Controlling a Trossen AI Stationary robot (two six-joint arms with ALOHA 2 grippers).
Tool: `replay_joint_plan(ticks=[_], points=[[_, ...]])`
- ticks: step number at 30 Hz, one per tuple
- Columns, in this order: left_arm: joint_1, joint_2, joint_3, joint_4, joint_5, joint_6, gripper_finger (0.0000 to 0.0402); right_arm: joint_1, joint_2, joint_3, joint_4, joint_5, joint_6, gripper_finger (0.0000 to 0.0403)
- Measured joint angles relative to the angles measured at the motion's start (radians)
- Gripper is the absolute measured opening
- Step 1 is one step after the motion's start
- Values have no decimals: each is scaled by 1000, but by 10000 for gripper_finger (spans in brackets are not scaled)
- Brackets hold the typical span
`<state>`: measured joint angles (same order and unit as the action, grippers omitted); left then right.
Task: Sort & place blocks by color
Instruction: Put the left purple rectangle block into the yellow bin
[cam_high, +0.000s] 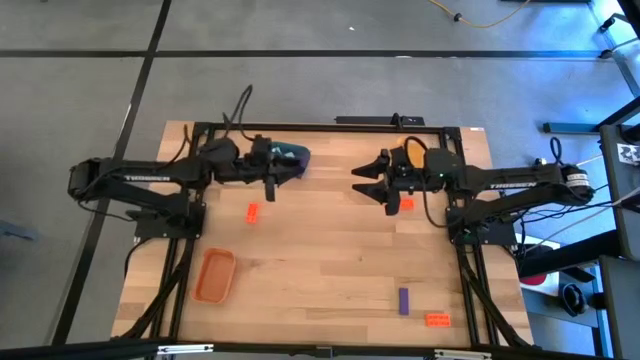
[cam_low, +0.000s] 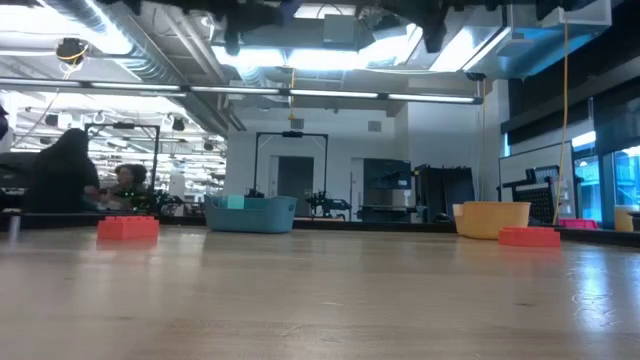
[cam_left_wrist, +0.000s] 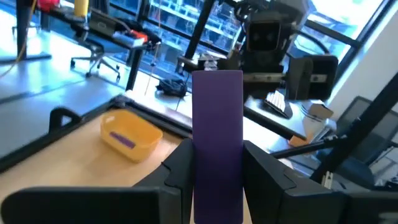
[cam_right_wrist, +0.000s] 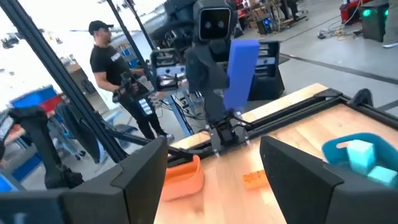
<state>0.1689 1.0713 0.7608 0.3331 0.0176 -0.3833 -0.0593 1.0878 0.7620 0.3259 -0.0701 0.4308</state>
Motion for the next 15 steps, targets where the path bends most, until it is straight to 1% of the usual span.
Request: replay_joint_plan(ticks=[7,12,15], points=[[-59,146,133,0,4,52,93,0,73,0,133,0,11,259],[-93,247,211,-1,4,56,93,0,127,-1,243,0,11,259],[-101,292,246,2,4,56,93,0,146,-2,279,0,10,259]])
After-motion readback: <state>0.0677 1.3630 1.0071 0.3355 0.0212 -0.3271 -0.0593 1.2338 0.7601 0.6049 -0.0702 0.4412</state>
